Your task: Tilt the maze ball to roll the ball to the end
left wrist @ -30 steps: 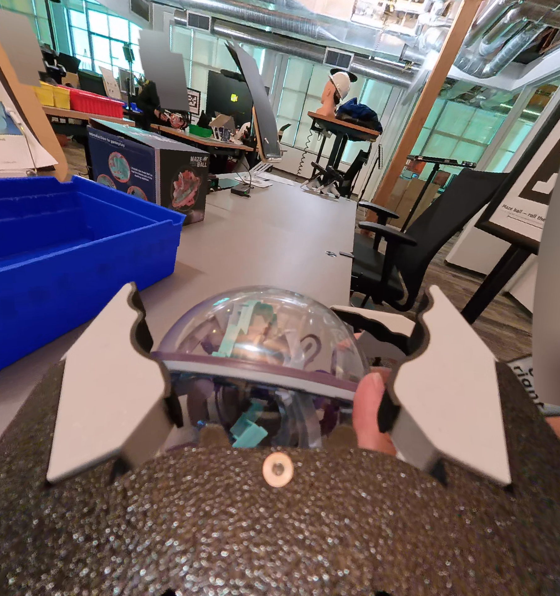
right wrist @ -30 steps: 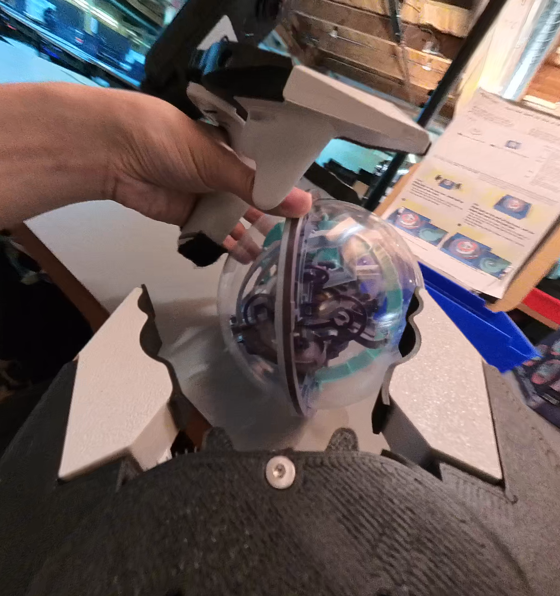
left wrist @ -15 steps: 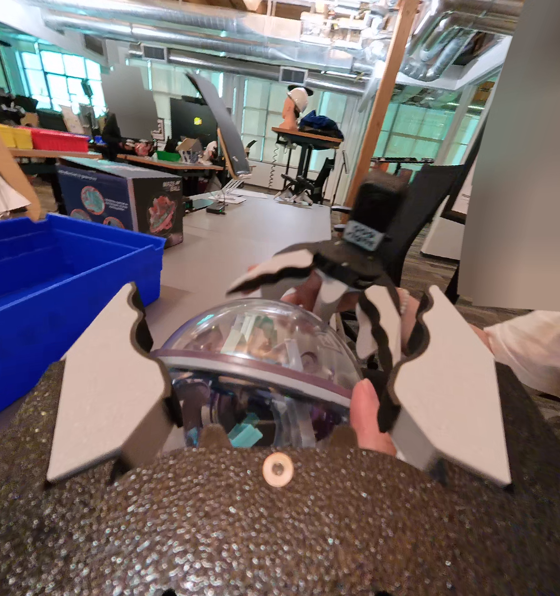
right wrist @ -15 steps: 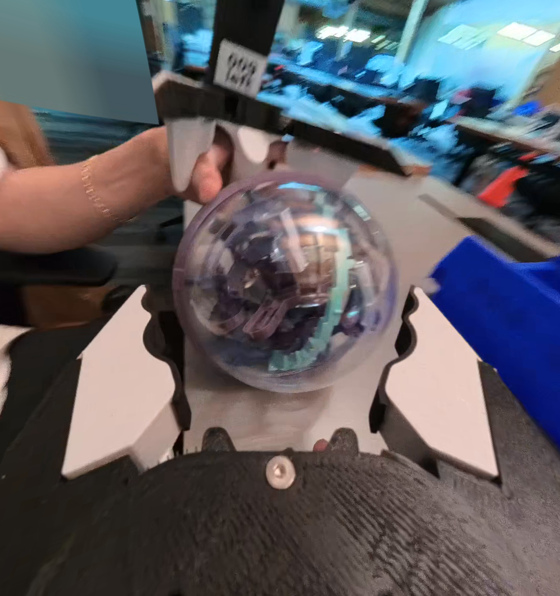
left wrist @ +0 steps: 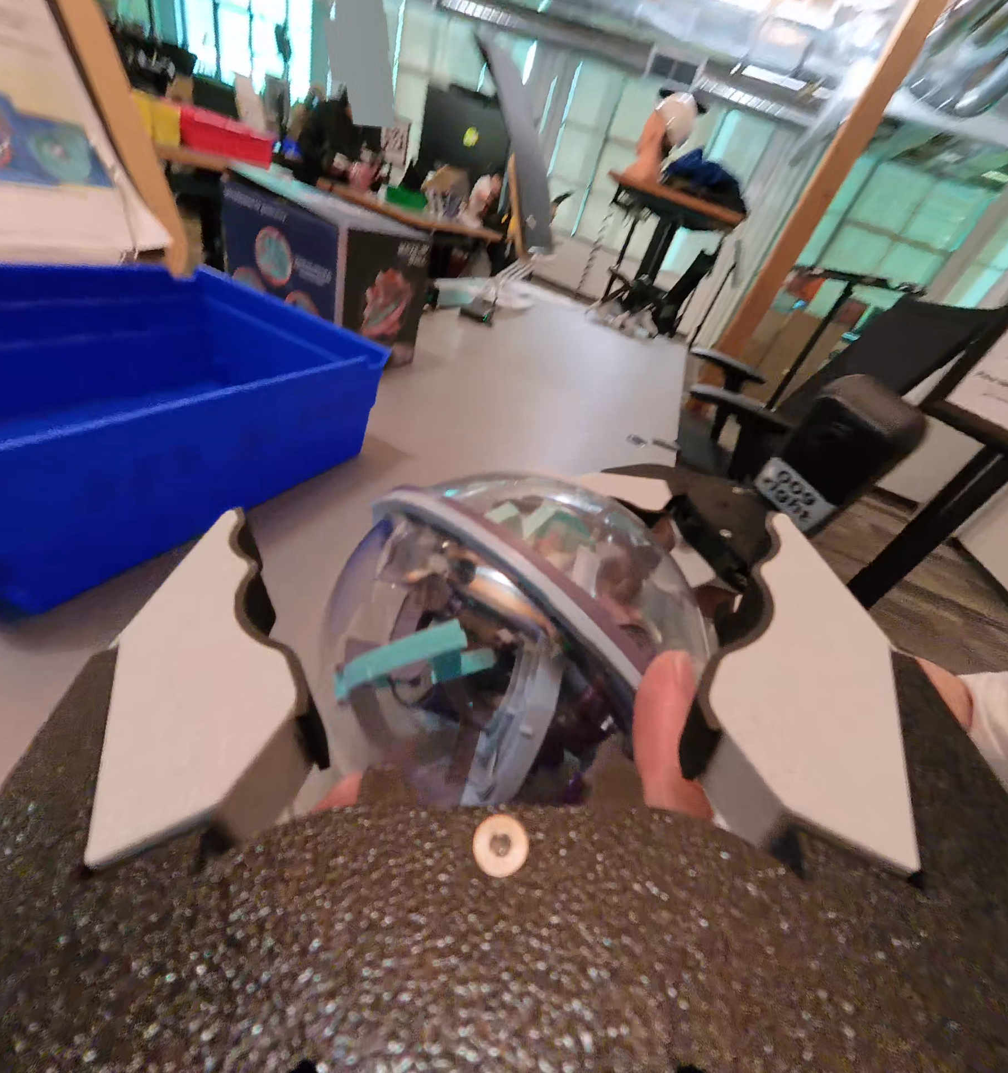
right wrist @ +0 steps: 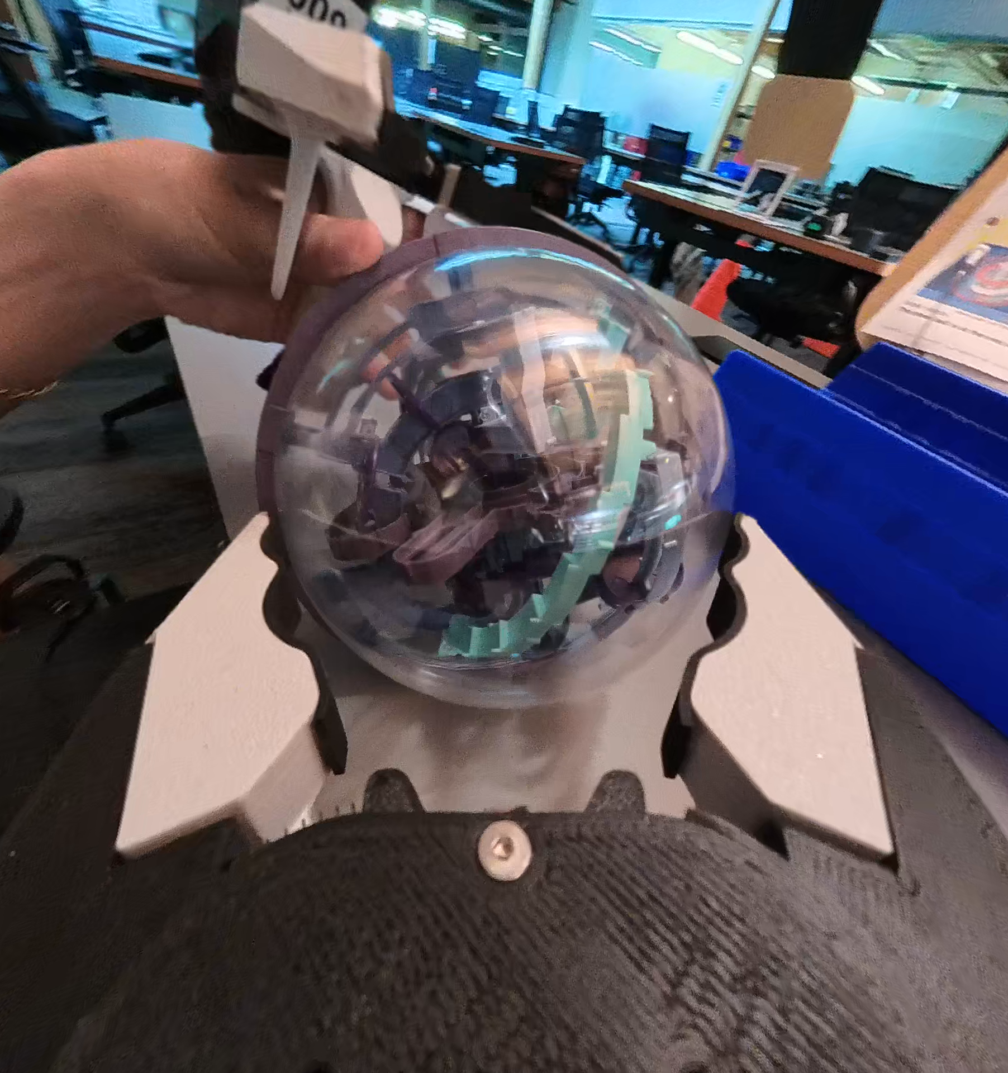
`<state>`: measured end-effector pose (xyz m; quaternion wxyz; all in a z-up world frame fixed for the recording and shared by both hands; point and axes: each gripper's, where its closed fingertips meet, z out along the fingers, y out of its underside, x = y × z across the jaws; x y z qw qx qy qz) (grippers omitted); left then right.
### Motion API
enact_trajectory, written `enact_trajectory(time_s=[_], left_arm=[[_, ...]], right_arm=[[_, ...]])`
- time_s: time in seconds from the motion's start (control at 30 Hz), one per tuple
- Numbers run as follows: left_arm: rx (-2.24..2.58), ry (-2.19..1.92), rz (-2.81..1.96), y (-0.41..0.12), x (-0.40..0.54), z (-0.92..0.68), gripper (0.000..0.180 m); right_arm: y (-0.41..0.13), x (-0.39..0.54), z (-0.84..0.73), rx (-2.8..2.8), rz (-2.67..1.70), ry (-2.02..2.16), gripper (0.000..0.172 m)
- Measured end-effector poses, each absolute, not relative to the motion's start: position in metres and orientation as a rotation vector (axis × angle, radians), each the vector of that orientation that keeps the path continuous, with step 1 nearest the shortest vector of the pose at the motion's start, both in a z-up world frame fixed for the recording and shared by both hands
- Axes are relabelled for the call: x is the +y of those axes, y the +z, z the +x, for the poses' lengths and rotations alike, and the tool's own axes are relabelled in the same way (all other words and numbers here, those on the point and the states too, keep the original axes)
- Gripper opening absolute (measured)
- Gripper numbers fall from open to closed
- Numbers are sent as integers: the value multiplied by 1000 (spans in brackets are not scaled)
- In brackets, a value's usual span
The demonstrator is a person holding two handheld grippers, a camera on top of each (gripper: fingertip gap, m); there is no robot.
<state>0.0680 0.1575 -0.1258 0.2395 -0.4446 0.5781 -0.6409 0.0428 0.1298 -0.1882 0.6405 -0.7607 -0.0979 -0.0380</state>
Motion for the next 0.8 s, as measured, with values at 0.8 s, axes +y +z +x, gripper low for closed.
enact_trajectory(time_s=[0.8], left_arm=[[1951,-1306,-916,-171,121,58,157]], right_arm=[[-186,124,33,-12,-1706,-273,139]])
